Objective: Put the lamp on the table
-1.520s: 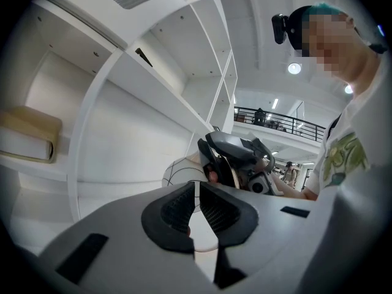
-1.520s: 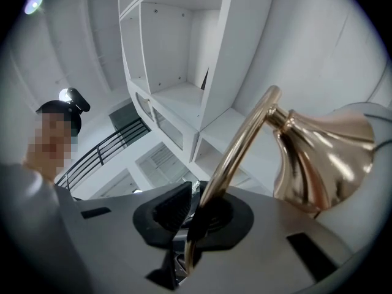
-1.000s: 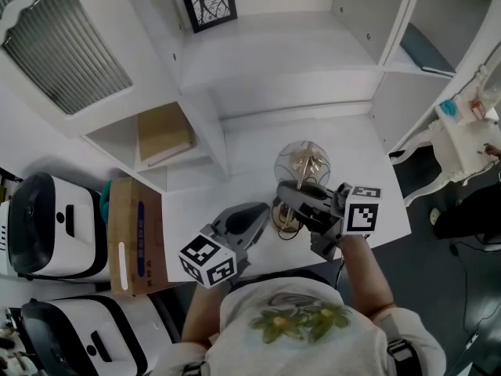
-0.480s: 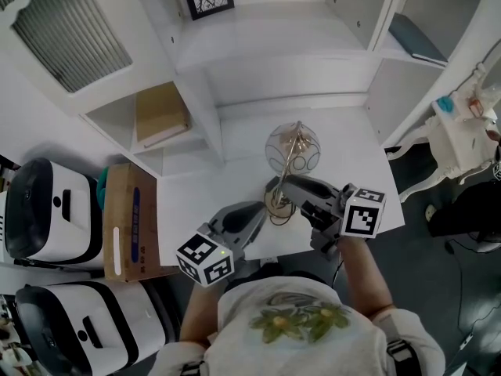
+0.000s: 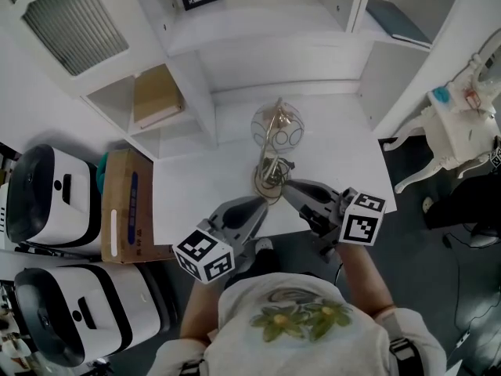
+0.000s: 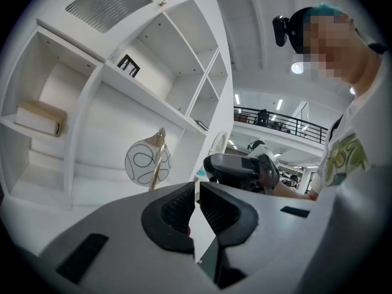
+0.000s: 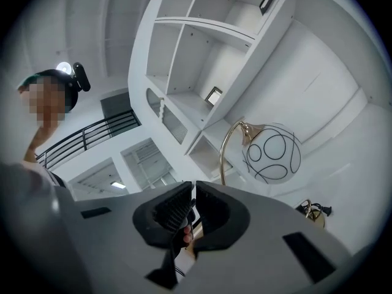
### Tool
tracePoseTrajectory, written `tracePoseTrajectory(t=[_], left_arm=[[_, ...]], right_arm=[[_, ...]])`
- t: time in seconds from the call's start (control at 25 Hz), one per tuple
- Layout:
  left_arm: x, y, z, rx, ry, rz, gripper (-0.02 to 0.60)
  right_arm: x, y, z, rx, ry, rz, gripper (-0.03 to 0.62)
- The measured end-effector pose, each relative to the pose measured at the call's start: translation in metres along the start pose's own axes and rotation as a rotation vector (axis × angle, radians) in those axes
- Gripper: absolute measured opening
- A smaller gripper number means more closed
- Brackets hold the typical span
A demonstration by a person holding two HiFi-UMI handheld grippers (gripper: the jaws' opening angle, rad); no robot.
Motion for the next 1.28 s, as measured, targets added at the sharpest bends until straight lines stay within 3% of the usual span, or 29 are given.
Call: tracePoseTrajectory(t=[0.24, 0.6, 0.72, 0.92, 1.28], left_arm=[[-0.008, -0.007, -0.041, 0.009, 0.008, 0.006, 0.048], [-0.022, -0.026, -0.084, 0.048, 0.002, -0.002, 0.048], [-0.027, -0.030, -0.098, 0.052, 0.005, -0.005, 0.048], [-0.030, -0.037, -0.119, 0.056, 0.014, -0.011, 0.048], [-0.040, -0.038, -0.153, 0.031, 0.017, -0.008, 0.048]], right_arm=[[-0.020, -0.026, 0.023, -0.013, -0.088, 0.024, 0.034], [-0.052, -0.056, 0.052, -0.123, -0.459, 0.067, 0.031], [-0.065, -0.066, 0.059, -0.153, -0.533, 0.089, 0.031], [-0.082, -0.081, 0.074, -0.151, -0.572, 0.106, 0.031], [-0.107, -0.108, 0.087, -0.155, -0.549, 0.125, 0.031]])
Point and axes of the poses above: the fingertips, and each gripper's own axes: y forward along the fingers, z to its left, x out of its top, the point moved 2 cm from there along -y, backward along the fingers, and after that the axes turned 7 degrees about y, right-handed, at the moved point
